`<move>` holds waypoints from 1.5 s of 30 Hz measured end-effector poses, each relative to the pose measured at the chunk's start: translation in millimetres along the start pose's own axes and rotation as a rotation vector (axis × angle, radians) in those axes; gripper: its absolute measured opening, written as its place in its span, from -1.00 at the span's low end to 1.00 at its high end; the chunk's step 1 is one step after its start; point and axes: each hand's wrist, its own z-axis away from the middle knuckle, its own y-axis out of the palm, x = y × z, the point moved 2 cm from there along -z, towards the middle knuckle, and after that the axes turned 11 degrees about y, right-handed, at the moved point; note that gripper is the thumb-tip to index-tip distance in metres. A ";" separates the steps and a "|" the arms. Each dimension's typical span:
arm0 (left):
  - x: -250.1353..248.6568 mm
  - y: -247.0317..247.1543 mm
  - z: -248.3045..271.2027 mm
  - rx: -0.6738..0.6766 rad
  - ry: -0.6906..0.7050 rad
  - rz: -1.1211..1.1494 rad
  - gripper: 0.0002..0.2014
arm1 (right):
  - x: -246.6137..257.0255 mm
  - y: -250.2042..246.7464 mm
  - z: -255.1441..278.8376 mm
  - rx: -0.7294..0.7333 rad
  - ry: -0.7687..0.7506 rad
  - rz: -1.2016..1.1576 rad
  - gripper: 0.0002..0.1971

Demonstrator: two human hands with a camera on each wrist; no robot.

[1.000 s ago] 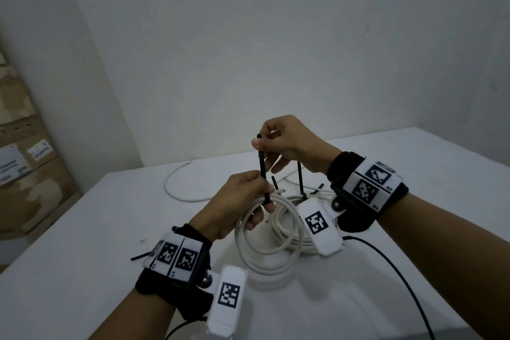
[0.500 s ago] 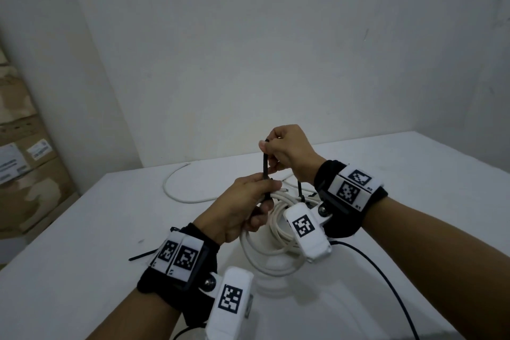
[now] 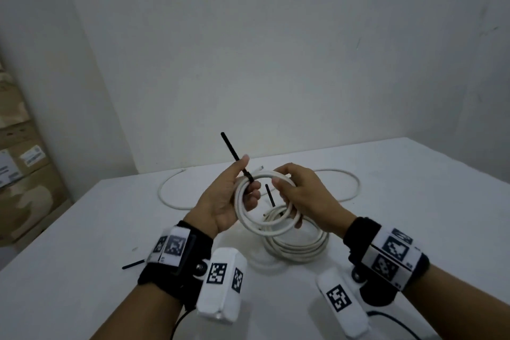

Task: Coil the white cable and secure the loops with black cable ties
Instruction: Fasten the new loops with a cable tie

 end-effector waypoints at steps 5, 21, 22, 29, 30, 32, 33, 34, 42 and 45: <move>24.7 12.5 17.5 -0.049 0.056 0.356 -0.55 | -7.7 2.4 -11.6 -0.248 0.051 -0.178 -0.91; 28.8 14.2 7.3 -0.418 0.184 0.026 -0.85 | -8.3 24.3 -1.4 -0.057 0.160 -0.583 -0.83; 28.8 13.3 7.1 -0.397 0.214 -0.012 -0.89 | -9.5 21.7 -1.3 -0.051 0.114 -0.491 -0.77; 35.6 12.7 7.8 -0.356 0.374 -0.161 -0.86 | -11.7 17.9 -1.2 -0.167 -0.027 -0.256 -0.80; 35.8 13.0 7.1 -0.357 0.384 -0.162 -0.88 | -12.3 17.2 -1.2 -0.153 -0.027 -0.268 -0.81; 36.6 13.2 4.6 -0.372 0.376 -0.149 -0.92 | -14.2 15.1 -1.9 -0.131 -0.016 -0.274 -0.83; 37.7 13.2 3.0 -0.377 0.363 -0.137 -0.93 | -15.7 13.5 -2.7 -0.135 -0.010 -0.265 -0.83; 39.1 13.6 1.6 -0.376 0.353 -0.126 -0.93 | -17.3 11.4 -3.9 -0.141 -0.004 -0.251 -0.83; 58.1 24.9 -8.0 -0.212 0.258 -0.280 -0.90 | -34.9 -16.0 -14.2 -0.190 0.098 -0.045 -0.85; 63.0 22.0 -18.9 -0.169 0.257 -0.520 -0.84 | -46.6 -27.3 -19.5 -0.164 0.161 -0.072 -0.87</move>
